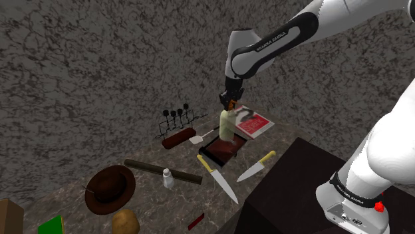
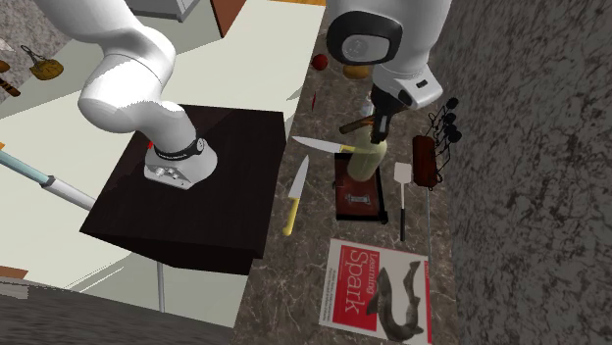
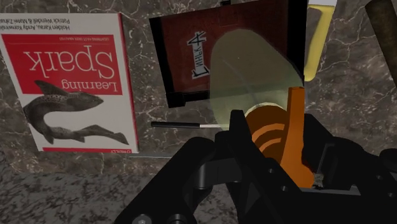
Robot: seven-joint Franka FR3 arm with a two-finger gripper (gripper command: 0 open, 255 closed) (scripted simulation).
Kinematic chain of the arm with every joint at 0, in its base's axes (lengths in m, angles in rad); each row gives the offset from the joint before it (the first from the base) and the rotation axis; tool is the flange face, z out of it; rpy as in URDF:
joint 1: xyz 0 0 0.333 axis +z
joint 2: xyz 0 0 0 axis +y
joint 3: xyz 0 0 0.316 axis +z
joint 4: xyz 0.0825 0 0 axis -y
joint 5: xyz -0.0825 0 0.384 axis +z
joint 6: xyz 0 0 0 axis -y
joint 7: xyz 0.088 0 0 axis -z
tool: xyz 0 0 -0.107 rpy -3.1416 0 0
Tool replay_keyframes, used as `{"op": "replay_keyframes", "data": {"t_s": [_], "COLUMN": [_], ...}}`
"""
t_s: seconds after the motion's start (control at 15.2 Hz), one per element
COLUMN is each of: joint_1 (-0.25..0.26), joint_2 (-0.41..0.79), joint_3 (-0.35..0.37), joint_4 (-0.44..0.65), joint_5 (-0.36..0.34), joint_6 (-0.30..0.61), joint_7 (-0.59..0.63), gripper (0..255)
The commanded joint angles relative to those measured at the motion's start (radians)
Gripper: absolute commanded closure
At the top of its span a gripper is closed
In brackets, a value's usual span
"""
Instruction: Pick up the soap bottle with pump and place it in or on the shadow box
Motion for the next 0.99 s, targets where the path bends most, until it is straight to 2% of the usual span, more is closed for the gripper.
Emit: {"op": "replay_keyframes", "data": {"t_s": [0.0, 0.59, 0.92], "joint_1": [0.001, 0.002, 0.002], "joint_2": [0.02, 0.104, 0.109], "joint_3": [0.0, 0.0, 0.0], "joint_4": [-0.007, -0.039, -0.04], "joint_5": [-0.001, -0.006, -0.006], "joint_6": [0.028, 0.144, 0.15], "joint_7": [0.001, 0.003, 0.003], "gripper": [255, 255, 255]}}
